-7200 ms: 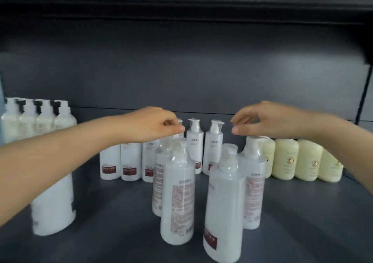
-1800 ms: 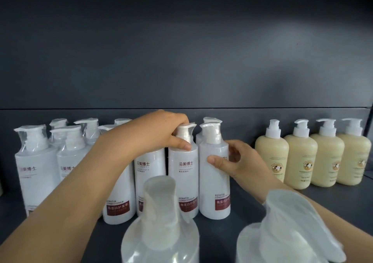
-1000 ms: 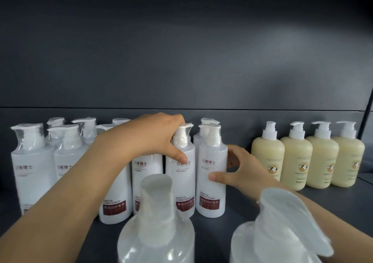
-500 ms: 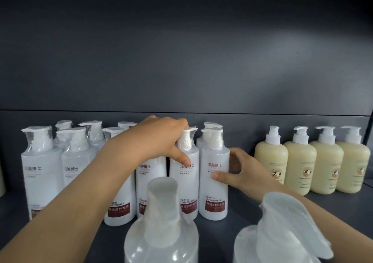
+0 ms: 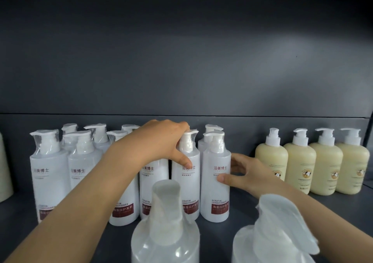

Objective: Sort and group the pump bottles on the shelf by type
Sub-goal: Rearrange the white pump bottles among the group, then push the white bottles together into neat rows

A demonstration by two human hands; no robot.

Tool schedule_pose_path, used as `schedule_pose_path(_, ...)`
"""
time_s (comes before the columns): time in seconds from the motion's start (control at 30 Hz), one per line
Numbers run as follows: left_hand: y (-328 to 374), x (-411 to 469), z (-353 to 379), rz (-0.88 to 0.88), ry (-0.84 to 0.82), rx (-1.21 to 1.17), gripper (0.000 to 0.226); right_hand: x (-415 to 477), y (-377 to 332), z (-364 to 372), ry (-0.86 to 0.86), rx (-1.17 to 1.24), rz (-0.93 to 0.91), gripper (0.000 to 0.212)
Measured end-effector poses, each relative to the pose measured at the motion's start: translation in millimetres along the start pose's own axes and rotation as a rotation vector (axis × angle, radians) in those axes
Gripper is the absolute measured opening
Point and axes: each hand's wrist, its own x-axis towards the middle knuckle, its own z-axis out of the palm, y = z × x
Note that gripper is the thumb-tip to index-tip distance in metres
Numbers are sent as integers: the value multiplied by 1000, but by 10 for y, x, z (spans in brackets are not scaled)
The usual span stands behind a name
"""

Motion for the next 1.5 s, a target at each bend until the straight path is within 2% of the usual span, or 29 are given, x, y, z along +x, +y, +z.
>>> schedule_pose_path(0.23,-13,-42,-24,-25,-55,-64,72,71,-149,-127,-141,-160,114,29)
schedule_pose_path(0.3,-5,-56,-57,-6,-61,-115,63,76,-263,-188,-210,-359,113,29)
schedule_pose_path(0.43,-57,-91,-235,10,60,-173,44,58,-565,-332,-272,-947,77,49)
schedule_pose_path(0.6,-299,-260,-592,-66,25,-9,28,-3,-1110,-505,-199,-1173,68,68)
schedule_pose_path(0.67,-412,-338,-770,-106,-5,81,26,-56,-1374,-553,-156,-1232,48,64)
schedule_pose_path(0.83,-526,-745,-1286,-185,5,250,29,-244,-2018,-499,-77,-1281,-6,61)
schedule_pose_path(1.07,-280,-1824,-1754,-255,90,264,32,-837,-2596,-99,-20,-1145,-145,64)
schedule_pose_path(1.33,41,-3218,-1771,-369,87,237,32,-1730,-2847,413,-45,-963,-242,56)
schedule_pose_path(1.5,-70,-3919,-1633,-483,68,206,35,-2140,-2893,843,-37,-1021,-274,44)
